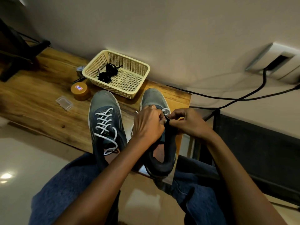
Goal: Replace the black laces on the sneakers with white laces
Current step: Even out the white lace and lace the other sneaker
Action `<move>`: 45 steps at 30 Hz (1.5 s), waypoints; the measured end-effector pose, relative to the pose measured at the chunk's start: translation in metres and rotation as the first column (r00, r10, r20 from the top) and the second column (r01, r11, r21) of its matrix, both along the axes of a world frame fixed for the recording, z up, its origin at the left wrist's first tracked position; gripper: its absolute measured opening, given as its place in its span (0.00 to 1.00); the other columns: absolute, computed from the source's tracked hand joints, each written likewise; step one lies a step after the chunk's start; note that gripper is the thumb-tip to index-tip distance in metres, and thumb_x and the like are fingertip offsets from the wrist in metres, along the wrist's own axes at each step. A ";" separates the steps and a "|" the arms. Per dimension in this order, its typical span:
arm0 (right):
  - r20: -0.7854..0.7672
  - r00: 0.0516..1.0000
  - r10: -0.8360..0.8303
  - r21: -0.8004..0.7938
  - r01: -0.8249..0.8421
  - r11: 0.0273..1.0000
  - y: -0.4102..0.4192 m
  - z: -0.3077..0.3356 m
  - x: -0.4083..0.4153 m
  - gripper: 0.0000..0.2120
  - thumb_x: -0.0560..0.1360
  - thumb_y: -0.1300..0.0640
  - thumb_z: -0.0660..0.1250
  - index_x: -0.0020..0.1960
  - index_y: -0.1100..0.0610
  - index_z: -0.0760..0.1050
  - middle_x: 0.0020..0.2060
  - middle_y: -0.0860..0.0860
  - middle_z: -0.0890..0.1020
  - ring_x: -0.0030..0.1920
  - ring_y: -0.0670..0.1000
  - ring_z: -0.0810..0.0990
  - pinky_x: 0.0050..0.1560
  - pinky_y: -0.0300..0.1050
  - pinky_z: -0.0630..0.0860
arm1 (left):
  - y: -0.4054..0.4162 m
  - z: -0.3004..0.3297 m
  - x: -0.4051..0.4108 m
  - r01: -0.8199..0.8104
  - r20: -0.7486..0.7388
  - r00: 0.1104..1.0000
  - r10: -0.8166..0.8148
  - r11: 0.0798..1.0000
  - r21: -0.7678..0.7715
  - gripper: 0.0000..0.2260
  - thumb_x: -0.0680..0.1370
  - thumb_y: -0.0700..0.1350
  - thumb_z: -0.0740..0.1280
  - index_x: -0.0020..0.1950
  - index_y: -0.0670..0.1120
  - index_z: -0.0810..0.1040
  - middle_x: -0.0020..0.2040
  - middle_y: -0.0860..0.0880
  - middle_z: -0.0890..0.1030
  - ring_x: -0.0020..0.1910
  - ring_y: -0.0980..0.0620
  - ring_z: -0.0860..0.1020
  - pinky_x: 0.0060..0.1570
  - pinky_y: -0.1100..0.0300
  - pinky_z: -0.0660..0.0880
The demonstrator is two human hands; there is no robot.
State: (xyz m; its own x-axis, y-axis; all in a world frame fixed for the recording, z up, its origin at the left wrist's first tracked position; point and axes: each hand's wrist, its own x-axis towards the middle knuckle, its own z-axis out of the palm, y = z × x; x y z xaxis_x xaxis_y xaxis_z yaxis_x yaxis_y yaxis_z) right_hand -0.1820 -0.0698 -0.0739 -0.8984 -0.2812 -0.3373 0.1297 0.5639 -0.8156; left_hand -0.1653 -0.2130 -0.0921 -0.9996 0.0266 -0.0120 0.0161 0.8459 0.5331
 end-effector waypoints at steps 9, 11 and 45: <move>-0.170 0.979 0.114 0.219 -0.075 0.973 -0.005 0.000 -0.001 0.07 0.73 0.56 0.70 0.45 0.59 0.80 0.44 0.54 0.82 0.43 0.52 0.81 0.46 0.53 0.79 | -0.001 -0.006 -0.001 0.027 -0.036 0.999 -0.028 1.000 -0.014 0.04 0.77 0.44 0.66 0.46 0.46 0.80 0.47 0.47 0.76 0.48 0.49 0.74 0.40 0.60 0.65; -0.185 0.974 0.130 0.230 -0.085 0.969 -0.006 0.001 -0.001 0.06 0.73 0.56 0.69 0.45 0.59 0.79 0.44 0.53 0.82 0.44 0.52 0.81 0.45 0.53 0.78 | 0.000 -0.005 -0.001 0.026 -0.041 0.999 -0.026 1.000 -0.002 0.06 0.77 0.45 0.66 0.47 0.45 0.81 0.48 0.47 0.76 0.49 0.49 0.74 0.40 0.60 0.64; 0.244 0.926 -0.286 0.018 0.291 0.957 -0.016 0.011 -0.005 0.08 0.79 0.69 0.58 0.44 0.60 0.71 0.36 0.57 0.77 0.27 0.48 0.77 0.24 0.35 0.75 | -0.021 0.001 -0.001 -0.269 0.377 0.904 0.199 0.952 0.143 0.34 0.71 0.51 0.72 0.68 0.45 0.57 0.67 0.41 0.67 0.64 0.40 0.71 0.59 0.52 0.69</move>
State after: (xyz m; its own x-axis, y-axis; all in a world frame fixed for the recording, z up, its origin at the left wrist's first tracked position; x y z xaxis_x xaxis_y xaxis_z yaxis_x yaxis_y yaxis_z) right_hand -0.1868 -0.0858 -0.0631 -0.8335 -0.0301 -0.5517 0.4790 0.4581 -0.7488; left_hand -0.1661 -0.2343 -0.0914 -0.9072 -0.1709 -0.3844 -0.3898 0.6854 0.6151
